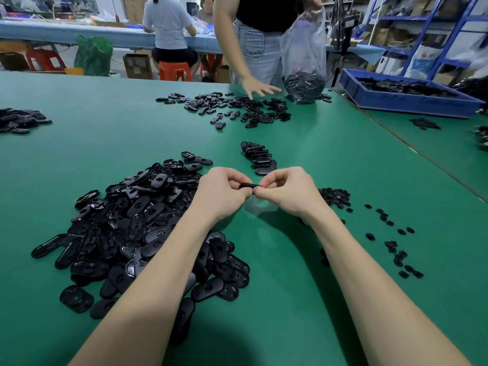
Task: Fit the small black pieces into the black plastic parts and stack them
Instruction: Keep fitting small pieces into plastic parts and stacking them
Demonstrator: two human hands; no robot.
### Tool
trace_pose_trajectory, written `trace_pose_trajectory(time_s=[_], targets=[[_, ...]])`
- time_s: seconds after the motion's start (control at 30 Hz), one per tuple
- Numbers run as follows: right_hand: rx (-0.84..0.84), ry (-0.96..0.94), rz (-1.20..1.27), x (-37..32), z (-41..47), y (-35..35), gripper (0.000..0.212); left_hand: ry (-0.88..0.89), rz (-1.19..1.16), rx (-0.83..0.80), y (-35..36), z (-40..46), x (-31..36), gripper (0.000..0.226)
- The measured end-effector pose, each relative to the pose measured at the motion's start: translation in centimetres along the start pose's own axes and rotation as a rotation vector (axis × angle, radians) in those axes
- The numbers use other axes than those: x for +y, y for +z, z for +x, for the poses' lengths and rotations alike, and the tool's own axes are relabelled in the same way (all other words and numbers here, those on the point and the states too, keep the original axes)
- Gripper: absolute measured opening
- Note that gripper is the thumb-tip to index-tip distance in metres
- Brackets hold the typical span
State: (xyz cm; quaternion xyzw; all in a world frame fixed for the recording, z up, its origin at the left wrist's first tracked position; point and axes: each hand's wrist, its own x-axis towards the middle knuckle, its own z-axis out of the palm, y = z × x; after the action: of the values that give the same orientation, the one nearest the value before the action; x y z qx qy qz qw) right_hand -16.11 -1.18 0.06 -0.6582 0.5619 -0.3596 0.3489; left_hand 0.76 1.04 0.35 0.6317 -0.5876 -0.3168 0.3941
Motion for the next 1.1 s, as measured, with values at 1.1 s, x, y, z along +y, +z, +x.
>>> trace_pose_trajectory(time_s=[1.1], targets=[[0.256,0.104,-0.37,-0.4,6.6,-1.0,0.021,0.187,0.325,-0.058,-0.1,0.6,-1.2,0.004]])
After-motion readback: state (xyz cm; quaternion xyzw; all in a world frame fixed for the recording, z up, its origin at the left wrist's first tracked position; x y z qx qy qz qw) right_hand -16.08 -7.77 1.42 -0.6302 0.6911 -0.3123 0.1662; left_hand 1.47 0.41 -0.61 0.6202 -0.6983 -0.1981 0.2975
